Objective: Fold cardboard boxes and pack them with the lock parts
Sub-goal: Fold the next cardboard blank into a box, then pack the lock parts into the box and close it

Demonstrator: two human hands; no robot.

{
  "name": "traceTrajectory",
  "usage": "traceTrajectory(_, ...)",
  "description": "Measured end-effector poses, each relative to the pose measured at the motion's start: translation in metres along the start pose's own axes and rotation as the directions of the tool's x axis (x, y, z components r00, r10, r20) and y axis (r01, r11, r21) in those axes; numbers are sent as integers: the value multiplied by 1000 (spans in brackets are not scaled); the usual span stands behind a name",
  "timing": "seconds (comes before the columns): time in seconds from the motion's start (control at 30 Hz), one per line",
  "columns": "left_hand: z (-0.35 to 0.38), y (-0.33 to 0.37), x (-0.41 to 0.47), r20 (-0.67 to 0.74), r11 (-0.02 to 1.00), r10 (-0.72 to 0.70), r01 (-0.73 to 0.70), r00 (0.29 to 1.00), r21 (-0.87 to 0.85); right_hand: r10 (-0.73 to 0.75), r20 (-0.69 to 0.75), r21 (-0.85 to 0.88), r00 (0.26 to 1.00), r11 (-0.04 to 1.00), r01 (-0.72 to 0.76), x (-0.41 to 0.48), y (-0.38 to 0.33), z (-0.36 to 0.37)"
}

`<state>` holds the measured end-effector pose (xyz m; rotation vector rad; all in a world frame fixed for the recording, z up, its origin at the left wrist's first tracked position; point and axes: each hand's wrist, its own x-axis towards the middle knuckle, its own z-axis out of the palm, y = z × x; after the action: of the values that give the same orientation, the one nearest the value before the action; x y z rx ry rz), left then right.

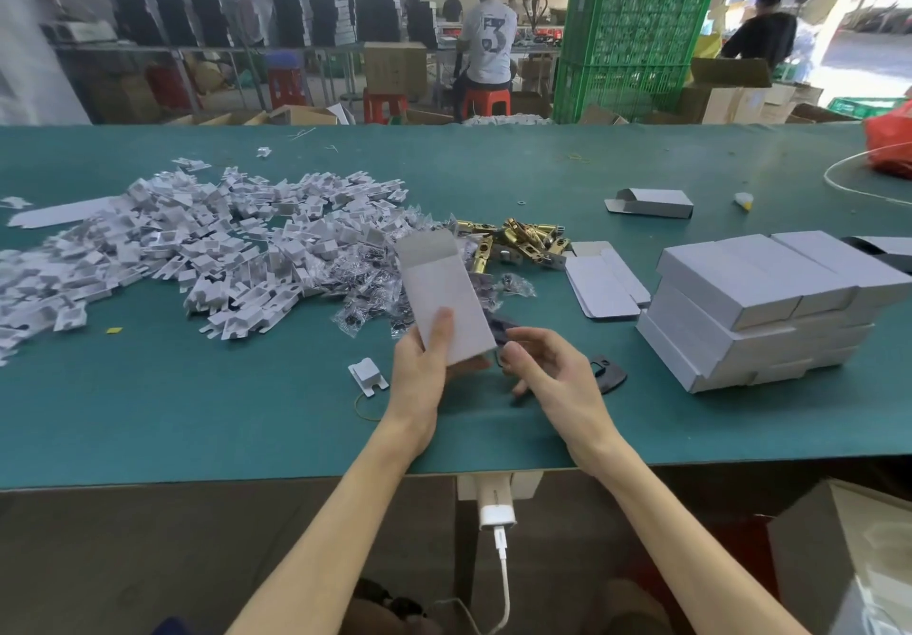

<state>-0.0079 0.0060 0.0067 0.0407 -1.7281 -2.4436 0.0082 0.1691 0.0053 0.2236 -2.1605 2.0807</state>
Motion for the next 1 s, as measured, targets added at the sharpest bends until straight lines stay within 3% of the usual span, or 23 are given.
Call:
traceTrajectory(0.37, 0, 0, -7, 160, 979, -4, -29, 987, 200, -5, -4, 3, 1000, 1000, 5, -2, -3, -7)
traceTrajectory(0.63, 0, 1, -6, 72, 995, 4, -11, 997, 98, -12, 53, -66, 999, 998, 15, -4, -4, -6)
traceTrajectory(0.8, 1, -2, -2, -5, 999, -4, 4, 1000, 45, 41, -47, -52, 998, 998, -44, 1, 1, -5)
traceTrajectory(1.0, 1, -4, 3, -63, 999, -32, 31, 997, -15, 54, -24, -257, 998, 965, -58, 62, -24, 5)
